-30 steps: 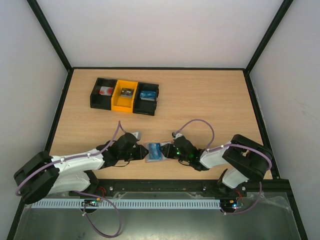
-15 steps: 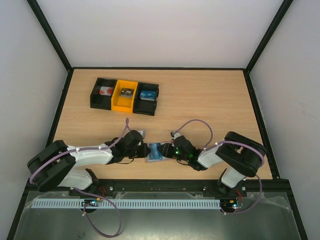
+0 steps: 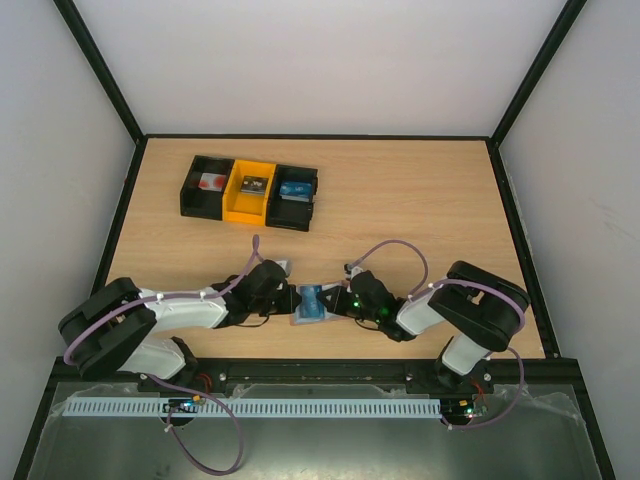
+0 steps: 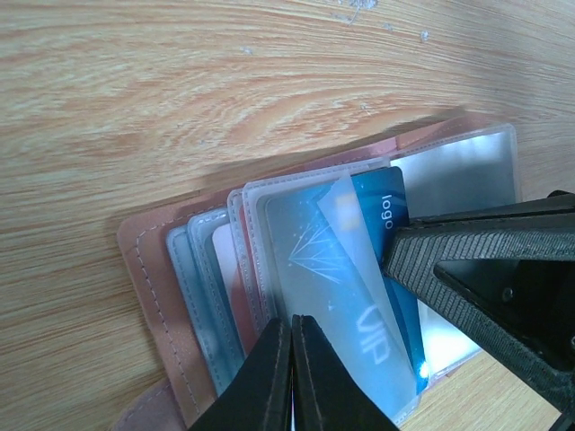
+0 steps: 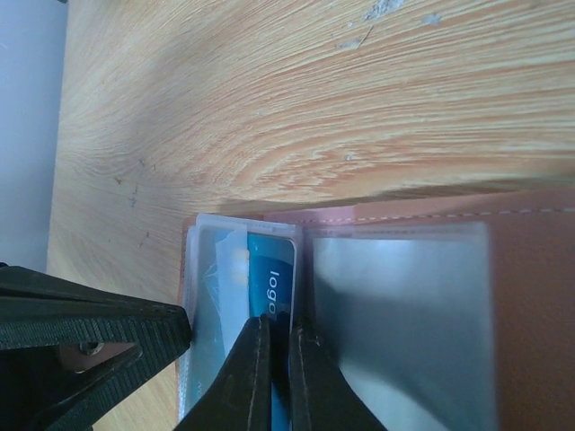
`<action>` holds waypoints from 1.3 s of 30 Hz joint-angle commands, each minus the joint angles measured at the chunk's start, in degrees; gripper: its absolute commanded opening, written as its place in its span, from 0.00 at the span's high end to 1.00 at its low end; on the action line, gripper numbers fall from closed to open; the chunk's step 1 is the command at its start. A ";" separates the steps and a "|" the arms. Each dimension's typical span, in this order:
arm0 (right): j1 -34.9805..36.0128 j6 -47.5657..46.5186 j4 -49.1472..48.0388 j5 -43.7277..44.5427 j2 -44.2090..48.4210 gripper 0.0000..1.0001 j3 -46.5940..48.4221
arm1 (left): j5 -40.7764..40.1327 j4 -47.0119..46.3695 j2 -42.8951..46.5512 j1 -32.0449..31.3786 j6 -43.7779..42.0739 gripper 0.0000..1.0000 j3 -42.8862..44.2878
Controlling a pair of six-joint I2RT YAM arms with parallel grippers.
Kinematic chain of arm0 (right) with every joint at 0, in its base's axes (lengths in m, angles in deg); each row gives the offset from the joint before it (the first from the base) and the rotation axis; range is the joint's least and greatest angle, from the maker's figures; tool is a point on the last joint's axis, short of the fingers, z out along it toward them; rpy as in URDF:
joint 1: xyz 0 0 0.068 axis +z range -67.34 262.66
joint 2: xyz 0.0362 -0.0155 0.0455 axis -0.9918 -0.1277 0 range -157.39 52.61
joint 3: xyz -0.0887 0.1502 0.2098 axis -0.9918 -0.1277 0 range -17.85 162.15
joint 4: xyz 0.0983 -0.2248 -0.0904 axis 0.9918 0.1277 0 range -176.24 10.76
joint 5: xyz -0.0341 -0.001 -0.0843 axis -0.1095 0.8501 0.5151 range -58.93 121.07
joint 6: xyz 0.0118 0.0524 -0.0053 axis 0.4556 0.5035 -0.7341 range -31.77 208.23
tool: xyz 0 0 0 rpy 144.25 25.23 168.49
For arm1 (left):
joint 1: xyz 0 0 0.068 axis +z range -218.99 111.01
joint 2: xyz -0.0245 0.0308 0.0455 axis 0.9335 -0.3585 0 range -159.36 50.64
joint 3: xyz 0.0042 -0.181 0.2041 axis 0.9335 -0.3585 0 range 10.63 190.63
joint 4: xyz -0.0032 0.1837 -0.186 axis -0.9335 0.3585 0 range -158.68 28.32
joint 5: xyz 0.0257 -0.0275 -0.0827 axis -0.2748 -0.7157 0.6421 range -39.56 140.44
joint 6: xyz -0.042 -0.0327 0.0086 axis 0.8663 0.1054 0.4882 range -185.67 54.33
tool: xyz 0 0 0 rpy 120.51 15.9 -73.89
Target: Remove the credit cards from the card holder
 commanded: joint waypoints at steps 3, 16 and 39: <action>-0.89 -0.63 2.25 -0.25 -0.68 0.98 -2.16 | -2.91 3.79 -1.34 0.27 -0.10 0.96 -2.58; -1.95 -1.54 5.55 0.82 2.05 0.95 -3.09 | -2.94 4.19 -1.12 0.32 -0.16 0.94 -3.54; -2.96 -8.37 24.77 6.09 22.67 0.98 -4.64 | -1.07 7.01 6.11 0.29 0.77 0.65 -0.25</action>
